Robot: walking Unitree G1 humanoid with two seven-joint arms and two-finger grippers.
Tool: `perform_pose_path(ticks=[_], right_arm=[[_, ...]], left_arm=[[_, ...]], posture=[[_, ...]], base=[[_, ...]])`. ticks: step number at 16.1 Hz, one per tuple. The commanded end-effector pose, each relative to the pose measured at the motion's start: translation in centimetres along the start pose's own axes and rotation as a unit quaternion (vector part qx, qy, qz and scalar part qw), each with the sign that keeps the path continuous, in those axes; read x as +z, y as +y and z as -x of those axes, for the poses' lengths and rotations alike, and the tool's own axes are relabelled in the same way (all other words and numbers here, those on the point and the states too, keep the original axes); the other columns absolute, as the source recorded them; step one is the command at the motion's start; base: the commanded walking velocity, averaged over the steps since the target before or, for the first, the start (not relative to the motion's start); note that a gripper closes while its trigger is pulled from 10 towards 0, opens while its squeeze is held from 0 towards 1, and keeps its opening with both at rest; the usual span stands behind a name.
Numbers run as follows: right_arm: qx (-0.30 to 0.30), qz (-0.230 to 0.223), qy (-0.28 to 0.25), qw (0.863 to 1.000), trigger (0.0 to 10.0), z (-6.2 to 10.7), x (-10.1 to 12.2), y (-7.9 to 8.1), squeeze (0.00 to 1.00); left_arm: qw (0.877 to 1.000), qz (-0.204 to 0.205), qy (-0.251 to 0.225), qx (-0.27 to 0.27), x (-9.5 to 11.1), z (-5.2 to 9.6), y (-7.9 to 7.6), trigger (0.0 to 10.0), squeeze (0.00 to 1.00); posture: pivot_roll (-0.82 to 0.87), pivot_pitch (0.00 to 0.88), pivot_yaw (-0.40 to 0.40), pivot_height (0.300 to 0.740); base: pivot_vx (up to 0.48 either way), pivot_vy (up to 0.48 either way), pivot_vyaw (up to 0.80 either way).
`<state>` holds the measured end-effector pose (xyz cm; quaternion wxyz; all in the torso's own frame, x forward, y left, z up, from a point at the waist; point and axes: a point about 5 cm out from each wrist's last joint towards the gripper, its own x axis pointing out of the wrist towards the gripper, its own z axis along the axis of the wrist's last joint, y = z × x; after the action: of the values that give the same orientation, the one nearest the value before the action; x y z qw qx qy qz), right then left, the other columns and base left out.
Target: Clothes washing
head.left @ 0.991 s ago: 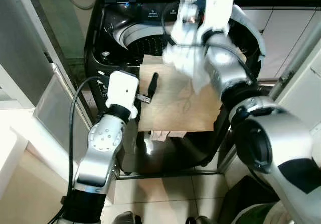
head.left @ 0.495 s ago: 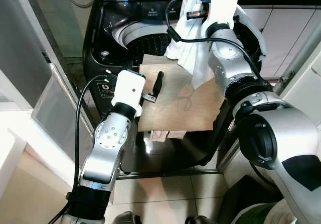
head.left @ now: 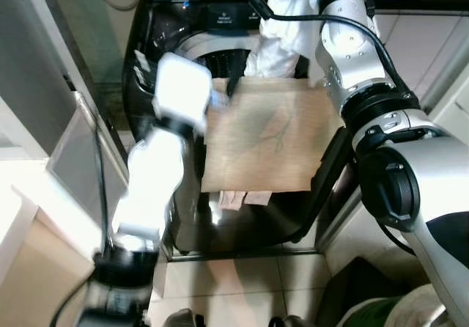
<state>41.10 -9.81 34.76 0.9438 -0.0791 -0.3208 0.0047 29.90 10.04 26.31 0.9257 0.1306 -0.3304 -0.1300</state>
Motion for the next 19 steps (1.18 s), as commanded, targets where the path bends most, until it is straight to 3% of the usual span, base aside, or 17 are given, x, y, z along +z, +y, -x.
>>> perform_pose_path(ticks=[1, 3, 9, 16, 19], right_arm=[[-0.004, 0.003, -0.005, 1.000, 0.0, -0.1, 0.2, -0.3, 0.00], [-0.004, 0.004, 0.003, 1.000, 0.0, 0.3, -0.4, -0.3, 0.00], [-0.006, 0.008, 0.013, 1.000, 0.0, 0.9, -1.4, -0.5, 0.00], [0.001, 0.008, 0.017, 1.000, 0.0, 1.0, -1.6, -0.1, 0.00], [0.005, 0.005, 0.016, 1.000, 0.0, 1.0, -1.5, 0.1, 0.00]], left_arm=[[1.000, 0.006, 0.006, -0.025, -0.2, 0.1, -0.6, 10.0, 0.00], [0.998, 0.010, -0.020, -0.055, 0.9, -0.5, -1.5, 10.0, 0.00], [0.998, 0.028, -0.057, -0.029, 2.5, -1.0, -1.2, 10.0, 0.00], [0.998, 0.039, -0.055, -0.014, 2.6, -1.1, -1.0, 10.0, 0.00], [0.998, 0.039, -0.056, -0.012, 2.5, -1.1, -1.2, 10.0, 0.00]], posture=[[0.05, 0.000, -0.026, 0.740], [0.05, 0.000, -0.025, 0.740], [0.04, 0.000, -0.025, 0.740], [0.04, 0.000, -0.030, 0.740], [0.04, 0.000, -0.031, 0.740]], base=[[0.000, 0.000, 0.00], [0.431, 0.000, 0.00], [0.480, 0.000, 0.00], [0.476, 0.000, 0.00], [0.000, 0.000, 0.00]])
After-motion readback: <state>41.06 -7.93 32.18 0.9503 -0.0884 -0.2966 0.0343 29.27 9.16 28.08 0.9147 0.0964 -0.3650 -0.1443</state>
